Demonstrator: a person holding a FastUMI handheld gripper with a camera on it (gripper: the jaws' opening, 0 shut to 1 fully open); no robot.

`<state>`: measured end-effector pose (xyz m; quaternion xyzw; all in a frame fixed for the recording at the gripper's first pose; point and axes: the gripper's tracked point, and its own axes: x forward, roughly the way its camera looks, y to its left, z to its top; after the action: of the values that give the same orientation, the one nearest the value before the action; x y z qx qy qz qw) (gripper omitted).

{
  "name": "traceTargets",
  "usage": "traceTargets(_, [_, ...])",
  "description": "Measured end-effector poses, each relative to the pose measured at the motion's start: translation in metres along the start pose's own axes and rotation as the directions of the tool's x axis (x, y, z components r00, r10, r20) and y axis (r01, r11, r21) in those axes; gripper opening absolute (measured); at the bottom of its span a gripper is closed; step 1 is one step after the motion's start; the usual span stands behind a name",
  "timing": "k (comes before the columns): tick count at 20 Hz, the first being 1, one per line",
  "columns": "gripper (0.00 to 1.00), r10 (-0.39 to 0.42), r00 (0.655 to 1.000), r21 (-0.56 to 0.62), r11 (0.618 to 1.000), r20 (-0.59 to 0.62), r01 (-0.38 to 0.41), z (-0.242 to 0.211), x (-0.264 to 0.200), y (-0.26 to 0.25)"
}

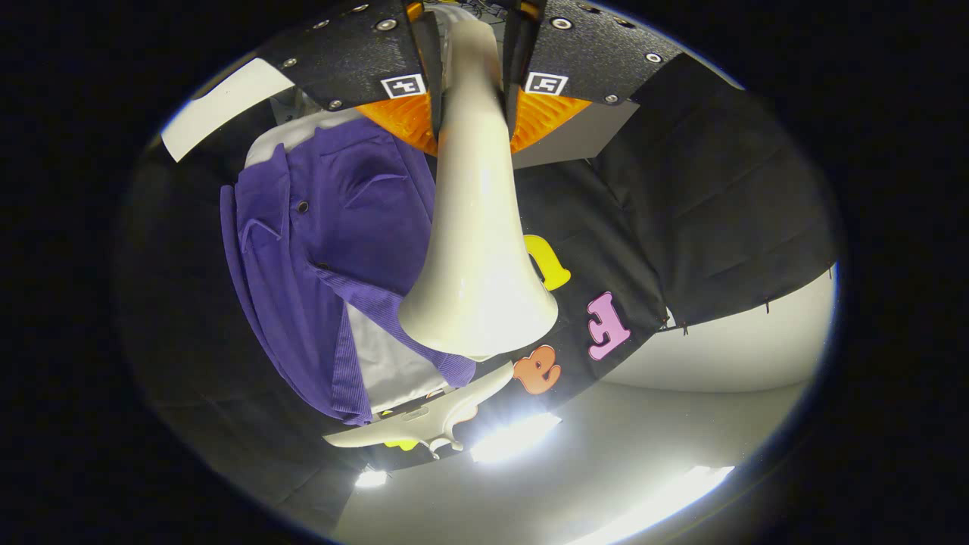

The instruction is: Iron the clothes twice with a garment steamer, once on the left side and once on the right side.

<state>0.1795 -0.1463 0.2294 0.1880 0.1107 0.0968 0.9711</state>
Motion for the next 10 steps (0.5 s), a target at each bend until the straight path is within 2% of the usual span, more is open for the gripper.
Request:
traceTargets(7, [0.33,-0.011,1.000,0.010,1.000,-0.010,0.011,0.036,0.070,-0.018])
traceTargets(10, [0.33,-0.045,0.999,0.012,0.999,-0.023,0.045,0.042,0.098,-0.032])
